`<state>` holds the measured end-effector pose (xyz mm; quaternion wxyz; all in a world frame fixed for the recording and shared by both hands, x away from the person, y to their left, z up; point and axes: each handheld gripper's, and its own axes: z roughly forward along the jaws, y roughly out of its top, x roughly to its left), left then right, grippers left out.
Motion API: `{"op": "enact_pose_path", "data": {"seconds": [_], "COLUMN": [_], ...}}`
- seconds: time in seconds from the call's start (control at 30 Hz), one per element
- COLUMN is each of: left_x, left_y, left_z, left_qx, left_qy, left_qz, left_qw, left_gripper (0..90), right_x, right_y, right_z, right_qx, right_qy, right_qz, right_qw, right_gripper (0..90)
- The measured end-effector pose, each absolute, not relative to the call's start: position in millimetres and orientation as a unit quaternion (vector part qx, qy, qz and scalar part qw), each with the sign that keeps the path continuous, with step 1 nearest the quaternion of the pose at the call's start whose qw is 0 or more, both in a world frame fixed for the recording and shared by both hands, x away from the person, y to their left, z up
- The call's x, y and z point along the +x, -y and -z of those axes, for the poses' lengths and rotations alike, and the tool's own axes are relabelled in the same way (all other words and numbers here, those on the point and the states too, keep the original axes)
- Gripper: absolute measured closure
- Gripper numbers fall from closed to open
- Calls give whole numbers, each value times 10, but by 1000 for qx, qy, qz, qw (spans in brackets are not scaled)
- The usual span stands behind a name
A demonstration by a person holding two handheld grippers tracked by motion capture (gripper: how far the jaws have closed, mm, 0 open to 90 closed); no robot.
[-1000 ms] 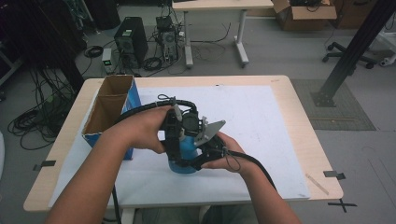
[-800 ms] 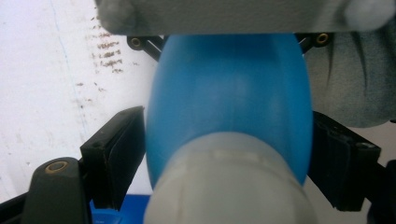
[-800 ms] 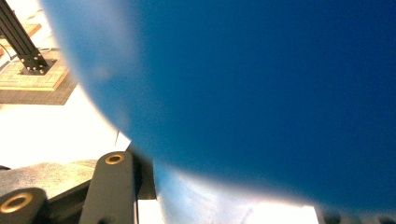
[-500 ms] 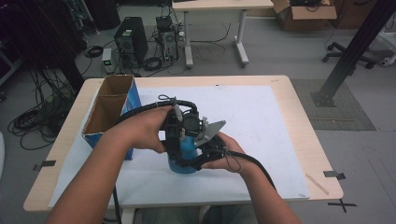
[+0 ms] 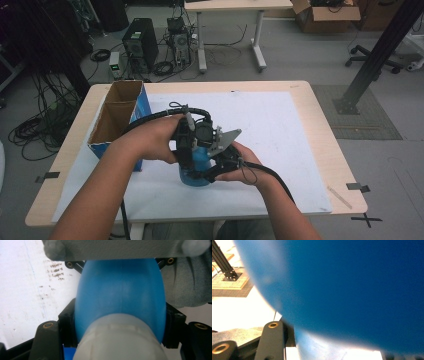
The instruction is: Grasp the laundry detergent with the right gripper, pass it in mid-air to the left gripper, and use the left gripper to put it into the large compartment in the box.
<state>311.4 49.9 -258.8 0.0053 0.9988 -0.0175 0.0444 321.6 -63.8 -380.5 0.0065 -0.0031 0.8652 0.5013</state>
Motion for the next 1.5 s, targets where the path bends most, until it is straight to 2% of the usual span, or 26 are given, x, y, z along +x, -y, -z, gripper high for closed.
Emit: {"op": "enact_pose_path", "data": {"seconds": [0.17, 0.5, 0.97, 1.2, 1.5], "left_x": [3111, 3088, 3089, 3113, 3120], "left_y": [-501, -463, -433, -422, -399], "left_z": [2583, 2612, 2541, 2521, 2520], "left_qx": [999, 998, 998, 997, 997], "left_qy": [19, 27, 26, 23, 20], "left_qz": [-48, -61, -60, -67, -66], "left_qw": [7, -14, -10, -16, -20], "left_gripper": [372, 382, 388, 388, 387], "right_x": [3208, 3219, 3206, 3195, 3206], "right_y": [634, 637, 674, 700, 745], "right_z": [3799, 3812, 3779, 3739, 3765], "right_qx": [-5, -9, -9, 12, 28], "right_qy": [-865, -869, -863, -853, -848], "right_qz": [-501, -495, -505, -520, -528], "right_qw": [7, 21, 28, 29, 35], "right_gripper": [448, 449, 431, 282, 194]}}
